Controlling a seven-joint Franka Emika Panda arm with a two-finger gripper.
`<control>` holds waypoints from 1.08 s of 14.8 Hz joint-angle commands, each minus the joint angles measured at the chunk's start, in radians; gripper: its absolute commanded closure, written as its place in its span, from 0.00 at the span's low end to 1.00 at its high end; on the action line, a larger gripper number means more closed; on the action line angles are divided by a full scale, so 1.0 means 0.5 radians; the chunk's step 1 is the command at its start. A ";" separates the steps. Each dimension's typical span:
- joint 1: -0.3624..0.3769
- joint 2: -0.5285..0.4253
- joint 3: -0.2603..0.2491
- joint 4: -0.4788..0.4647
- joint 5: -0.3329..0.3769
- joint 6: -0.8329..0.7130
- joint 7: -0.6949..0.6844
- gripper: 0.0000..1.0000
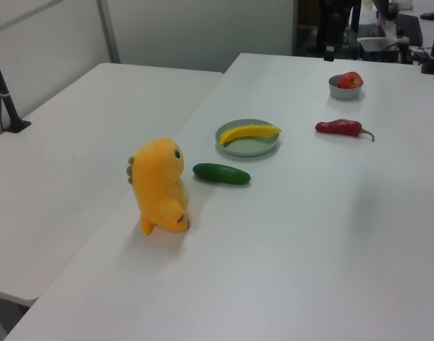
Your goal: Put the cucumber on the left side of the bowl
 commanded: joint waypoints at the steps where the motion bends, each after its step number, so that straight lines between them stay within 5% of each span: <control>1: 0.013 -0.011 -0.018 -0.021 0.020 0.036 -0.044 0.00; 16: 0.006 -0.024 -0.061 -0.018 0.020 -0.016 -0.071 0.00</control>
